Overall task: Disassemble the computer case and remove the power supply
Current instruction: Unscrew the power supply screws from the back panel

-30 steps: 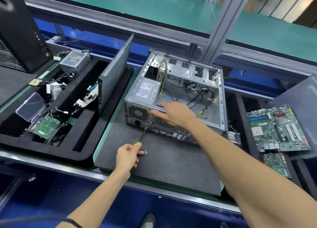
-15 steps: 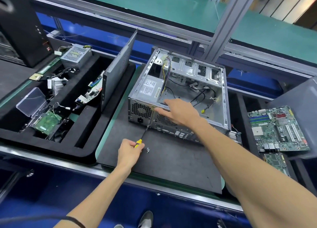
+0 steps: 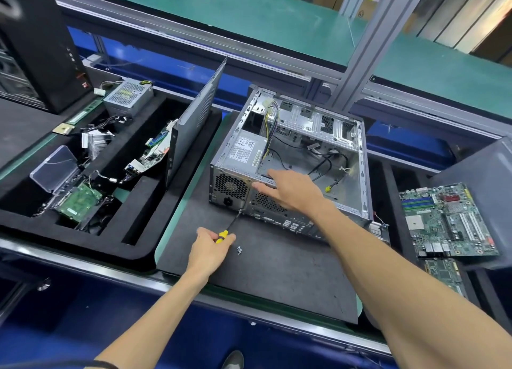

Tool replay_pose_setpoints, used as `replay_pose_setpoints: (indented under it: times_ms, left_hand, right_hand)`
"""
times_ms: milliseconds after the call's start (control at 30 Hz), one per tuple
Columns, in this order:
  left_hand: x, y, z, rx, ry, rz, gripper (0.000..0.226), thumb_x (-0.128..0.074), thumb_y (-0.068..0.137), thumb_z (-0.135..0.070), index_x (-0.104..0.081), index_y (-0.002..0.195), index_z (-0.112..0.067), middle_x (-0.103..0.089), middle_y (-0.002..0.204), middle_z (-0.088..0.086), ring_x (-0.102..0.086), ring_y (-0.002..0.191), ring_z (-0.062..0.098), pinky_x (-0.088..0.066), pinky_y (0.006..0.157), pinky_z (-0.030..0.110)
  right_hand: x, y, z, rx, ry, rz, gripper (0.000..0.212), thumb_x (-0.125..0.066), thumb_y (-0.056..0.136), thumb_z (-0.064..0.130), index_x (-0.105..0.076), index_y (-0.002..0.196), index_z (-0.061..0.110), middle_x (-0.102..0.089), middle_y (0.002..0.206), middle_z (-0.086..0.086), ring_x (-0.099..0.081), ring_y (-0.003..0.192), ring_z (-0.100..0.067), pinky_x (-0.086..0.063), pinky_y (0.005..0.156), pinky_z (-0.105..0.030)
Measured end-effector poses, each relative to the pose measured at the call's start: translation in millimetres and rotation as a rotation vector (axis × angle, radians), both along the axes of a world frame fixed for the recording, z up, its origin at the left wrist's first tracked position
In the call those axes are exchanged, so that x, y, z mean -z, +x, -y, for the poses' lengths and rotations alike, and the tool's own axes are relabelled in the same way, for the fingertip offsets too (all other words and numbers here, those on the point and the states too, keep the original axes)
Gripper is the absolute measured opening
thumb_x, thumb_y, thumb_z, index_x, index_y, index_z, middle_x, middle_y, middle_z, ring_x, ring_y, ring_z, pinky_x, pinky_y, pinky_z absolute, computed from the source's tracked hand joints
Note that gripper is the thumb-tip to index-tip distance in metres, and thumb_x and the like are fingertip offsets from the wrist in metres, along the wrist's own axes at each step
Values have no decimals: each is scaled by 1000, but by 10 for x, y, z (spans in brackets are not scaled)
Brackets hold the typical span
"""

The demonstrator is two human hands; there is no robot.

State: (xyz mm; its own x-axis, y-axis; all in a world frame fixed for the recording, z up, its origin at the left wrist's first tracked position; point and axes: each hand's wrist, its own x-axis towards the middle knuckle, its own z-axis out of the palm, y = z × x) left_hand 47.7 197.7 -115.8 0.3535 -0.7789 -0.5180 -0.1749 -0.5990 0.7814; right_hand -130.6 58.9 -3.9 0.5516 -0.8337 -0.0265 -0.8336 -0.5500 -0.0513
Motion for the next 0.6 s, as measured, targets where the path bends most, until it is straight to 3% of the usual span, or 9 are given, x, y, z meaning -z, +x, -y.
replay_pose_setpoints:
  times_ms: [100,200,267,333,400,533,600]
  left_hand:
    - [29,-33,-8,-53,-52,-25,27,-69,91,-31,-50,91,-13,-71,82,3,-52,70,24,-42,62,32]
    - [0,-35,1,-65,-31,-134,26,-58,99,-32,-57,91,-7,-74,72,3,-44,52,19,-35,43,23]
    - [-8,-42,17,-60,26,-205,38,-47,104,-35,-64,89,-5,-68,64,4,-37,44,15,-26,37,19]
    - [-10,-44,35,-50,59,-210,45,-41,106,-37,-66,86,-6,-55,60,2,-33,43,14,-23,38,18]
    - [-12,-44,51,-12,33,-160,37,-47,102,-43,-56,91,-10,-48,68,2,-37,51,15,-31,48,23]
    - [19,-38,26,1,-35,13,34,-71,89,-36,-43,94,-18,-61,88,4,-53,73,20,-40,61,32]
    - [55,-43,22,-39,-62,-10,28,-71,90,-29,-46,89,-17,-70,83,5,-53,70,21,-40,60,31]
  right_hand:
    - [1,2,5,9,3,6,53,-23,90,79,-35,90,27,-38,62,14,-43,60,-14,-42,57,-35]
    - [11,3,11,24,0,4,57,-20,88,81,-36,84,27,-43,63,11,-41,56,-6,-44,56,-35]
    - [12,3,9,24,-6,2,59,-18,86,83,-37,83,28,-44,63,11,-40,55,-1,-41,54,-34]
    - [4,6,-1,22,-9,4,64,-12,82,86,-38,84,27,-43,63,12,-38,55,0,-38,53,-33]
    - [-2,6,-5,23,-13,7,64,-11,81,86,-37,85,28,-42,62,12,-37,54,0,-37,52,-32]
    - [-6,6,-6,37,-10,-10,62,-15,83,83,-37,86,26,-42,63,12,-37,54,-1,-41,54,-34]
    - [-4,6,-9,35,-11,-10,61,-16,85,83,-37,85,26,-43,63,12,-39,54,-3,-43,54,-34]
